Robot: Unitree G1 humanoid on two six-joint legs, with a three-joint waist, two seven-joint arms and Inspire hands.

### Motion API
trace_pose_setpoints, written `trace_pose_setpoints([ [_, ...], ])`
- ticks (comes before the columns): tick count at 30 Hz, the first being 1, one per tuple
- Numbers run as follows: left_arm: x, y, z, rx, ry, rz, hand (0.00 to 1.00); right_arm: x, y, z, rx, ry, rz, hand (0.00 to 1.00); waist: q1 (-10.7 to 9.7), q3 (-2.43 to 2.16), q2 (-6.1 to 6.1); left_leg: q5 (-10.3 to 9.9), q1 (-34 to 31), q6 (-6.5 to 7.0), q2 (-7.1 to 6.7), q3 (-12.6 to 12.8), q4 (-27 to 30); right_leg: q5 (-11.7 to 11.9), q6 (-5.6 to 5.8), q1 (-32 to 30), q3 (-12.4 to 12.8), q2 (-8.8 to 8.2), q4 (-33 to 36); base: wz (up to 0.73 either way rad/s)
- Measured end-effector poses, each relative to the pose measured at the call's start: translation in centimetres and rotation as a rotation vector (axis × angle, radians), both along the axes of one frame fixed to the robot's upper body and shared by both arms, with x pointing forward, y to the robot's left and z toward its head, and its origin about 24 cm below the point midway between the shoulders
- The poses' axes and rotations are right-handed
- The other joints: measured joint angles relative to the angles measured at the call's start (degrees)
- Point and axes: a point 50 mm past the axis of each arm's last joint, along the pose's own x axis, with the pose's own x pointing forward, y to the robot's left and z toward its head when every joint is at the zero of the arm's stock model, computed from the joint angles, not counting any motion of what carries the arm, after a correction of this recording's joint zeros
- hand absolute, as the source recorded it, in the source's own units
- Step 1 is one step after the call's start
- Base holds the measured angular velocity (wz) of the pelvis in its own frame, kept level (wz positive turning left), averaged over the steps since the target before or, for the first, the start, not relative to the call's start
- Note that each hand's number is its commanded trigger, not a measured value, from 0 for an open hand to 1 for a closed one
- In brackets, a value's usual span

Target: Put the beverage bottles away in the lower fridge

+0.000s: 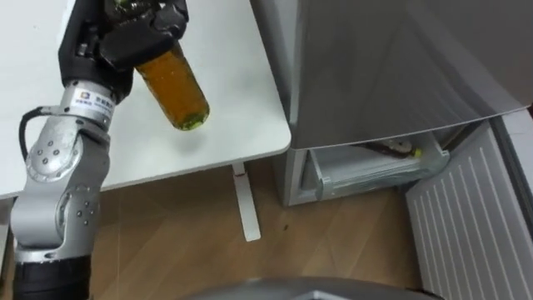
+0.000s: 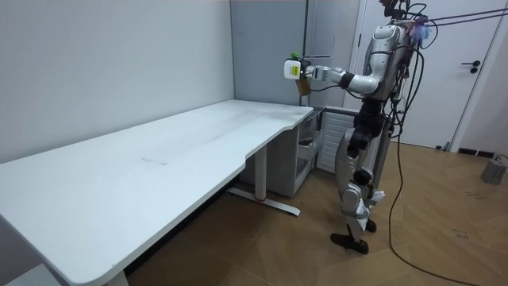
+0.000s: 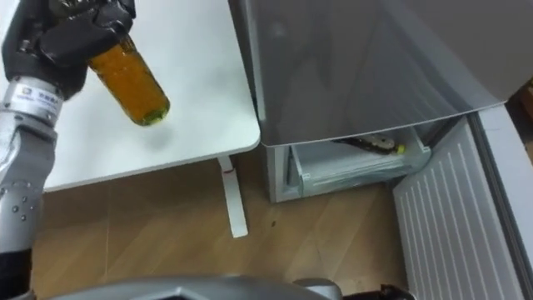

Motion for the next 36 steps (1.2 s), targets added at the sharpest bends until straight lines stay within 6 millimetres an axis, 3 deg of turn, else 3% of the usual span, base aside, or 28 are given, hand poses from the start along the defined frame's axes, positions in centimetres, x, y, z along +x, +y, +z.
trace_pose_setpoints([
  [5,-0.5,-0.9,-0.8,0.000,0.028,-0.074,1.00,2.1,-0.2,0.4,-0.010,-0.058,0.056,0.00,1.0,0.03,-0.24,0.0,-1.4,0.00,-0.02,-0.7,0.5,0.0,-0.01,-0.9,-0.6,0.03,0.0,0.08],
  [12,-0.5,-1.1,-0.7,-0.021,0.016,-0.095,1.00,3.5,0.4,0.4,0.008,-0.077,0.146,0.00,1.5,-0.08,-0.15,0.0,-1.9,-0.02,-0.07,-2.2,0.5,0.0,-0.02,-0.7,-2.2,0.00,0.1,0.10],
  [21,-0.6,-2.8,-1.2,-0.082,0.031,-0.158,1.00,5.6,1.3,0.7,-0.007,-0.087,0.350,0.00,2.8,0.30,-0.84,0.1,-1.8,-0.07,-0.05,-3.2,0.5,0.0,0.02,0.1,-5.2,-0.50,0.0,0.07],
  [28,-0.7,-3.7,-3.3,-0.102,0.120,-0.200,1.00,6.8,1.8,0.9,-0.015,-0.108,0.426,0.00,4.4,0.33,-1.87,0.3,-4.1,0.00,-0.30,-4.6,2.4,0.0,0.03,-1.0,-6.7,-0.92,0.5,0.11],
  [36,-1.4,-4.2,-6.8,-0.108,0.272,-0.213,1.00,9.0,3.5,1.5,0.014,-0.187,0.549,0.00,6.0,0.21,-2.48,0.4,-5.0,0.25,-0.82,-4.0,3.2,-0.1,0.05,-1.5,-6.6,-0.96,1.0,0.01],
])
